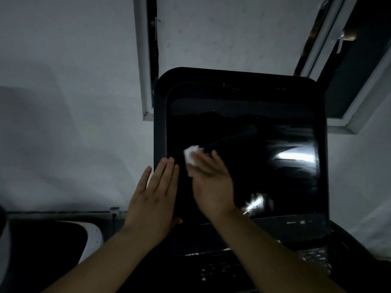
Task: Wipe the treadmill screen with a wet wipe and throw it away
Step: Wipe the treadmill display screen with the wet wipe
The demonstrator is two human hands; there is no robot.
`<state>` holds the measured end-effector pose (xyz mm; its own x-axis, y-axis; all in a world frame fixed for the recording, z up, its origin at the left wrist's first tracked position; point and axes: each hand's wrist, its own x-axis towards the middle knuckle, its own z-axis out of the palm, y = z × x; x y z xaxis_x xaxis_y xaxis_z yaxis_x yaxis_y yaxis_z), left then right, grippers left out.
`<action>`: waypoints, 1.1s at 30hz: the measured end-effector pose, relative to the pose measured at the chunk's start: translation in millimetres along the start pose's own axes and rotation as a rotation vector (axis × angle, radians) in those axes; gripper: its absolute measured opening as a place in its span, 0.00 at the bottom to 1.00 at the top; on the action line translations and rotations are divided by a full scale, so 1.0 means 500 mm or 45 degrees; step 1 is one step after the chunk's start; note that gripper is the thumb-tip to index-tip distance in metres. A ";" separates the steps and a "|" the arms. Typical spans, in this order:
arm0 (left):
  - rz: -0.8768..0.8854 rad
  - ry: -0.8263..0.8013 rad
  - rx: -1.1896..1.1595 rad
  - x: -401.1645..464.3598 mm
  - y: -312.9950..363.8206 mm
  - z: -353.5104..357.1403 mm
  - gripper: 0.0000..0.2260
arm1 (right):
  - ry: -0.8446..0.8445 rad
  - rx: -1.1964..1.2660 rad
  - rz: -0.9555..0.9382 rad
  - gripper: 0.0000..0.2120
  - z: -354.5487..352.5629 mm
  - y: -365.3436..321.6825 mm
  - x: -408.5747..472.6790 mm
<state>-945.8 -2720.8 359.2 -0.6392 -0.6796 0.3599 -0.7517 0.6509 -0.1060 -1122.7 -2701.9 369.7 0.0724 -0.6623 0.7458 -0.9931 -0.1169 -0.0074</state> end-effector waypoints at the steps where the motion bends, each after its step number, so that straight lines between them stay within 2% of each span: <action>1: -0.011 0.009 -0.007 0.000 0.001 0.001 0.64 | -0.029 0.026 -0.031 0.13 0.007 -0.027 -0.010; 4: -0.026 0.014 -0.016 0.001 0.005 0.002 0.64 | -0.073 0.027 -0.093 0.13 0.003 -0.034 -0.024; 7: -0.045 -0.035 0.037 0.006 0.010 0.002 0.64 | -0.064 -0.061 -0.074 0.11 -0.025 0.035 -0.023; 12: -0.059 -0.131 0.127 0.008 0.015 -0.005 0.61 | 0.041 -0.130 0.229 0.12 -0.087 0.194 -0.083; 14: -0.074 -0.166 0.142 0.010 0.021 -0.014 0.60 | 0.050 -0.165 0.366 0.14 -0.094 0.215 -0.107; 17: -0.093 -0.202 0.174 0.012 0.029 -0.025 0.59 | 0.057 -0.156 0.387 0.16 -0.068 0.165 -0.116; 20: -0.109 -0.210 0.178 0.012 0.032 -0.027 0.58 | 0.037 -0.034 0.215 0.14 -0.029 0.051 -0.115; 23: -0.107 -0.179 0.182 0.011 0.035 -0.026 0.49 | -0.033 0.059 0.060 0.12 0.004 -0.048 -0.120; 25: -0.102 -0.170 0.195 0.009 0.032 -0.025 0.43 | -0.050 0.062 0.010 0.12 0.012 -0.067 -0.123; 29: -0.090 -0.220 0.210 0.012 0.028 -0.027 0.54 | -0.057 -0.012 -0.076 0.13 -0.014 0.001 -0.139; 33: -0.088 -0.233 0.215 0.013 0.028 -0.025 0.59 | 0.004 -0.059 0.183 0.14 -0.061 0.137 -0.198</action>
<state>-958.3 -2711.9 371.7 -0.5926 -0.7804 0.1993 -0.8012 0.5455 -0.2460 -1200.8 -2621.9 315.8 -0.0711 -0.6674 0.7413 -0.9964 0.0135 -0.0835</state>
